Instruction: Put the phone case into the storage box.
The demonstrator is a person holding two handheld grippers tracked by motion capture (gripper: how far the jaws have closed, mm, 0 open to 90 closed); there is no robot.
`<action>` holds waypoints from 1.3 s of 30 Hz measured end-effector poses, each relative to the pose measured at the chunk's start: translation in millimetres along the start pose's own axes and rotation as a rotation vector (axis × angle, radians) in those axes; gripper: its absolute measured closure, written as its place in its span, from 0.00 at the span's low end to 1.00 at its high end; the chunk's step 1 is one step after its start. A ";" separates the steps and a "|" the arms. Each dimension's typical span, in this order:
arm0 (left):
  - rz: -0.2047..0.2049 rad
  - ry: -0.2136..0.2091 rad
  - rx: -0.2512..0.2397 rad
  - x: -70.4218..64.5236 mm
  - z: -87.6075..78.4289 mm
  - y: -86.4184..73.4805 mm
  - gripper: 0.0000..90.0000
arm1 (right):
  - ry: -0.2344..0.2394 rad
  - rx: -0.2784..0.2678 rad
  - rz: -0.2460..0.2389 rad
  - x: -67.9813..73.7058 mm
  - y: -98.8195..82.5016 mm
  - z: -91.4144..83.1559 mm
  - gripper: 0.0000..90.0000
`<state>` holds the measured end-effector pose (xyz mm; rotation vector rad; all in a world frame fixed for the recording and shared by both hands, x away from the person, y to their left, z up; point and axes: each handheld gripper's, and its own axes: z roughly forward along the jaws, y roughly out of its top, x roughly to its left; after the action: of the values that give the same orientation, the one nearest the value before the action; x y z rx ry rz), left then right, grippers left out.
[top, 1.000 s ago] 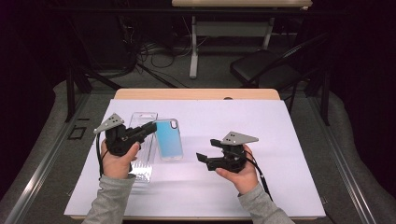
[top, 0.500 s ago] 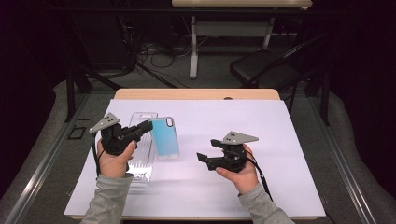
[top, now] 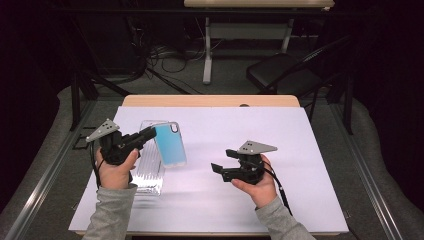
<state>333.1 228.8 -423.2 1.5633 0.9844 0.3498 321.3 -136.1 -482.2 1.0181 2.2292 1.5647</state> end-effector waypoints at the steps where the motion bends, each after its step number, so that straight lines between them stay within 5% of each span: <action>1: -0.001 0.003 -0.003 0.6 -0.2 -0.1 0.93 | 0.000 -0.001 0.000 -0.4 0.0 -0.1 0.28; 20: -0.020 0.034 -0.015 20.6 -1.6 9.6 0.93 | -0.008 -0.009 0.005 -2.9 0.5 -2.1 0.29; 39: 0.019 0.069 -0.001 56.6 4.7 34.2 0.93 | -0.018 -0.009 0.012 -5.9 -0.5 -1.2 0.29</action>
<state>383.6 269.7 -409.8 1.5698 1.0226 0.4197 324.8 -141.0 -483.3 1.0404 2.2064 1.5629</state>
